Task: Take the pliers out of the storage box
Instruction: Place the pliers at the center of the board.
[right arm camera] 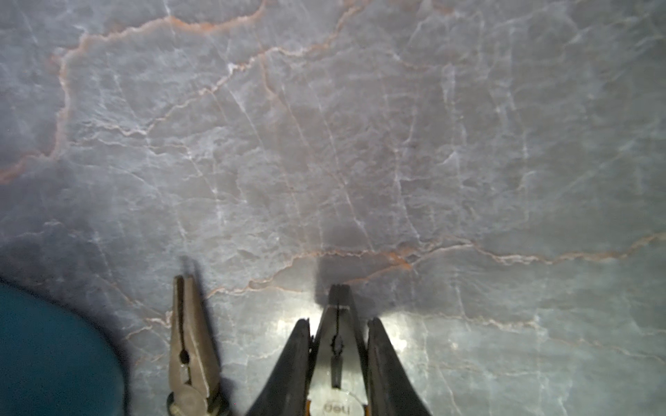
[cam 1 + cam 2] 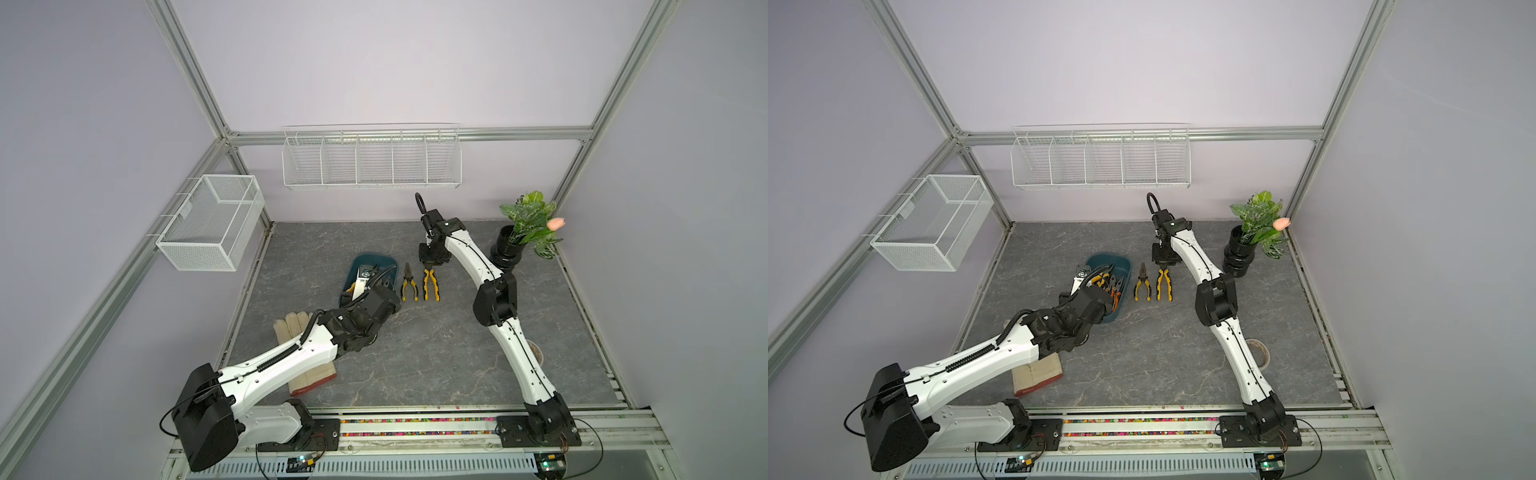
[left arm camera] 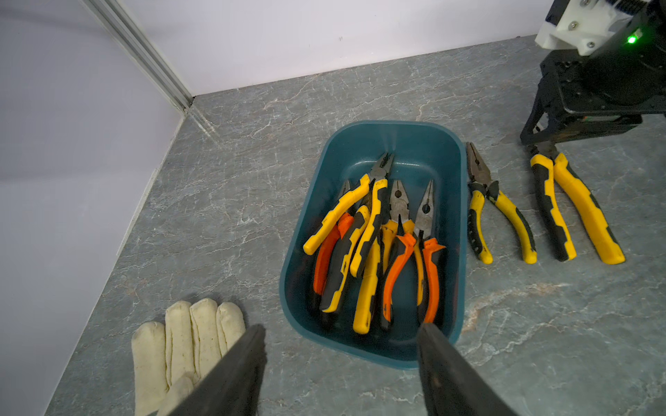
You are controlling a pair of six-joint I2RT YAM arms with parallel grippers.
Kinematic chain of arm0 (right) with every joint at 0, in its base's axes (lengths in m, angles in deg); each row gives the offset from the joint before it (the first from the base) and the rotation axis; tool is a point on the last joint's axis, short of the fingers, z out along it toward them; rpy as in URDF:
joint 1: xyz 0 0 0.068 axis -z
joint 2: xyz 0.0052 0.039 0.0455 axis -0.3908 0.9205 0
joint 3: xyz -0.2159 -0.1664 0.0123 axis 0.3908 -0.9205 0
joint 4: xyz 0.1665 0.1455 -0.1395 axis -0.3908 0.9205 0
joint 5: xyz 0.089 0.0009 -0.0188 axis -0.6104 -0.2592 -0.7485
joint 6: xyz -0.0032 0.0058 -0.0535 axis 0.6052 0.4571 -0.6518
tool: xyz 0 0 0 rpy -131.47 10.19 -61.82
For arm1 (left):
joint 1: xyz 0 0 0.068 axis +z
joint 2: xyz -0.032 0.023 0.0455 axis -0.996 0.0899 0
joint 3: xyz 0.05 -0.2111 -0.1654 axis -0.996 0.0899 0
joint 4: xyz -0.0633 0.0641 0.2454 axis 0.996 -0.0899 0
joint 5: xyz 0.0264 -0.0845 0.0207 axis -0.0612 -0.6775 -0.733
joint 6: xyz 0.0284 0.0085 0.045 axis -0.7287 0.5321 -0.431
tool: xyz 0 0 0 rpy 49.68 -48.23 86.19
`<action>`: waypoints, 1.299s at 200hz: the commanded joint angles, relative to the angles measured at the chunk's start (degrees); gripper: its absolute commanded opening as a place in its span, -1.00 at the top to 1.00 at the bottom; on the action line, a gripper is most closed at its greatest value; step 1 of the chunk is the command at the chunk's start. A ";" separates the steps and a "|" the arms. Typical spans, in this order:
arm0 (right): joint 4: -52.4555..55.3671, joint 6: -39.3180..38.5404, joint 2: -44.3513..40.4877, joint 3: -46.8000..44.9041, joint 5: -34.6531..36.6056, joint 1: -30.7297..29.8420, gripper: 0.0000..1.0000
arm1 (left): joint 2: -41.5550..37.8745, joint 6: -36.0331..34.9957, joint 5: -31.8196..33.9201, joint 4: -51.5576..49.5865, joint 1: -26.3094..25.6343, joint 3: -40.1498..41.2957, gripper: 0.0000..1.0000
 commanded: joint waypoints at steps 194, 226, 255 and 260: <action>-2.67 -1.45 -1.20 2.46 -1.37 0.24 -0.06 | -0.54 1.34 1.39 -2.42 0.95 0.61 -0.40; -1.15 -2.64 -7.70 2.07 -1.31 0.23 -0.07 | 3.04 1.15 -3.81 -5.40 8.39 -2.35 -0.40; -0.63 -2.88 -15.14 -4.86 -3.44 -0.92 -0.07 | 8.58 0.84 -10.23 -6.81 16.52 -6.97 -0.39; -1.26 -3.08 -16.66 -6.91 -3.45 -1.20 -0.07 | 9.70 0.73 -10.95 -6.96 17.67 -8.39 -0.39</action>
